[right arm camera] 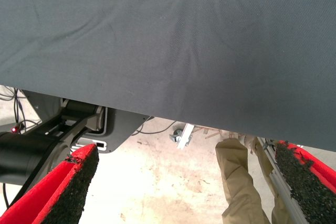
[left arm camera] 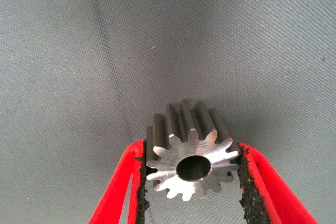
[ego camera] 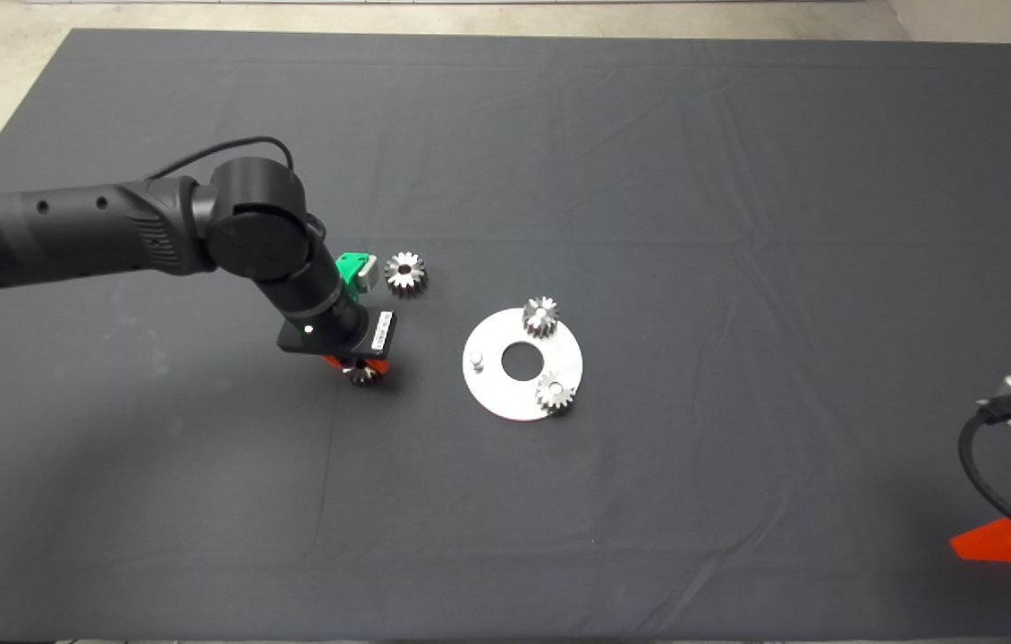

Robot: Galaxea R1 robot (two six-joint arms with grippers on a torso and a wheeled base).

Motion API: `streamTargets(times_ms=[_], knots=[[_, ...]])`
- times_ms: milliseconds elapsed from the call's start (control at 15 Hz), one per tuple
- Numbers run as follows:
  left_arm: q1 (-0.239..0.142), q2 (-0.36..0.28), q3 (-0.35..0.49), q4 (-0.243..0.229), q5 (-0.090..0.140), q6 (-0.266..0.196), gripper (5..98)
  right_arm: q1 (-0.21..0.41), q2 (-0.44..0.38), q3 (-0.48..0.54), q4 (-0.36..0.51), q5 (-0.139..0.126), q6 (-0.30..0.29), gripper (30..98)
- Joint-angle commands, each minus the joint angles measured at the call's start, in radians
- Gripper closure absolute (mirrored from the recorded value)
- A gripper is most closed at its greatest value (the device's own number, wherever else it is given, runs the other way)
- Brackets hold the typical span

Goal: Remove an incorrectly installed larger gear and replace it with the correct smaller gear

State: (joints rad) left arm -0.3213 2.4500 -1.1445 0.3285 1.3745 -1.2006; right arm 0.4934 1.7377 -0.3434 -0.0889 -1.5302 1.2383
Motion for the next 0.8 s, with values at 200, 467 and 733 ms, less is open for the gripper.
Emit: streamTargets(times_ms=[200,467,733], knots=[[-0.015,0.008,0.008,0.006,0.032,-0.007,69.6,0.013,0.023,-0.006,0.029,-0.05,-0.003,39.7],[-0.018,0.01,0.017,-0.002,0.046,-0.007,72.5,0.011,0.04,-0.018,0.029,-0.045,-0.003,39.7],[-0.046,0.02,0.033,-0.003,0.057,-0.013,76.6,0.011,0.054,-0.034,0.029,-0.045,-0.003,39.7]])
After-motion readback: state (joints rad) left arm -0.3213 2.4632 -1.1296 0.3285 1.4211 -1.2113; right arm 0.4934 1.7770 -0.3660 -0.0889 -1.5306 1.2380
